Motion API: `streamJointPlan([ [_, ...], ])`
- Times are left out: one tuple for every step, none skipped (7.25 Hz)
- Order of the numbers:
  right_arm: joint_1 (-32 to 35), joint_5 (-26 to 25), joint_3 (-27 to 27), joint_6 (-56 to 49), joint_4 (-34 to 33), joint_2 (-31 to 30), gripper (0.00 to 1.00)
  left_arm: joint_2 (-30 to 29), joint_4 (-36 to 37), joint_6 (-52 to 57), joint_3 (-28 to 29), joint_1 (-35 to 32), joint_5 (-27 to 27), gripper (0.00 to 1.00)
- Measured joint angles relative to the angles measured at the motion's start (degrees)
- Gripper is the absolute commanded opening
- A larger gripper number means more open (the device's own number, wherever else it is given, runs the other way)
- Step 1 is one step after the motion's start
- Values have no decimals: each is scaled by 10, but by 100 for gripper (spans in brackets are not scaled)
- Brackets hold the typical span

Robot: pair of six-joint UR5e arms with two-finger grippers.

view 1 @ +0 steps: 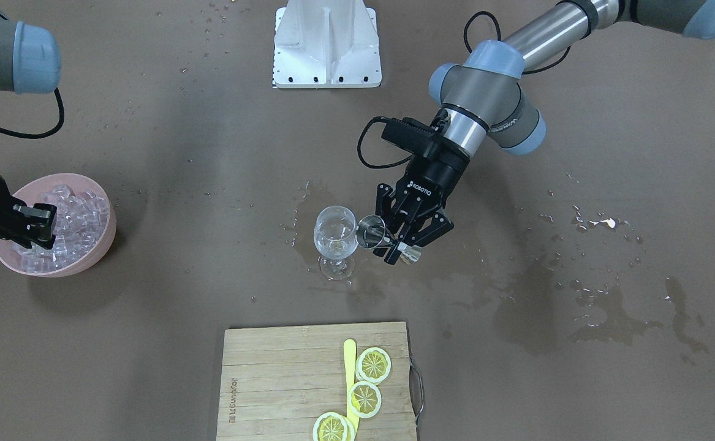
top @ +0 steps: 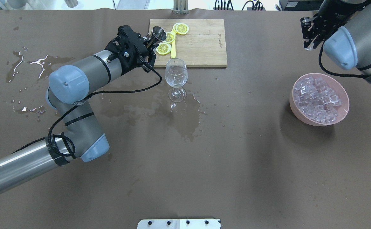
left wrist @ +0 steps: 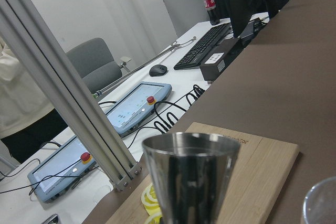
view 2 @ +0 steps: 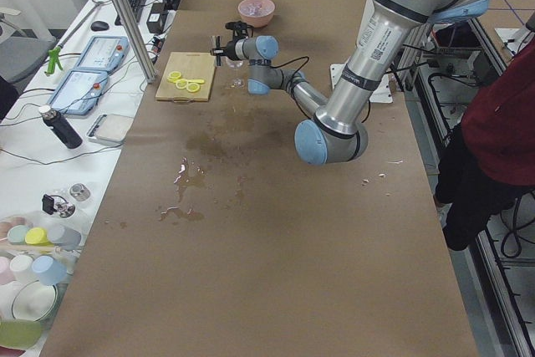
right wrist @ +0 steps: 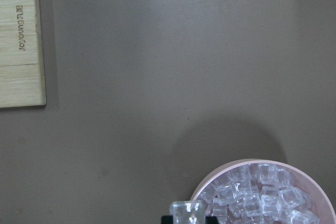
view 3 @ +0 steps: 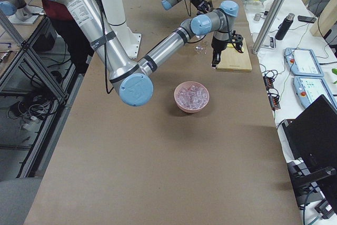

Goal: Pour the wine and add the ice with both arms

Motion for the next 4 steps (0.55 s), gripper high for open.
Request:
streamJointPlan([
  [0,3,-1,2,-1,1,26,0,0,9,1,3,5,0],
  [0,4,-1,4,-6,3,26,1,1,22,2,5,10,0],
  [0,5,-2,5,-14,4,26,1,0,42,1,8,20,0],
  [0,6,-2,6,-26,7,26,0,0,58,1,14,33,0],
])
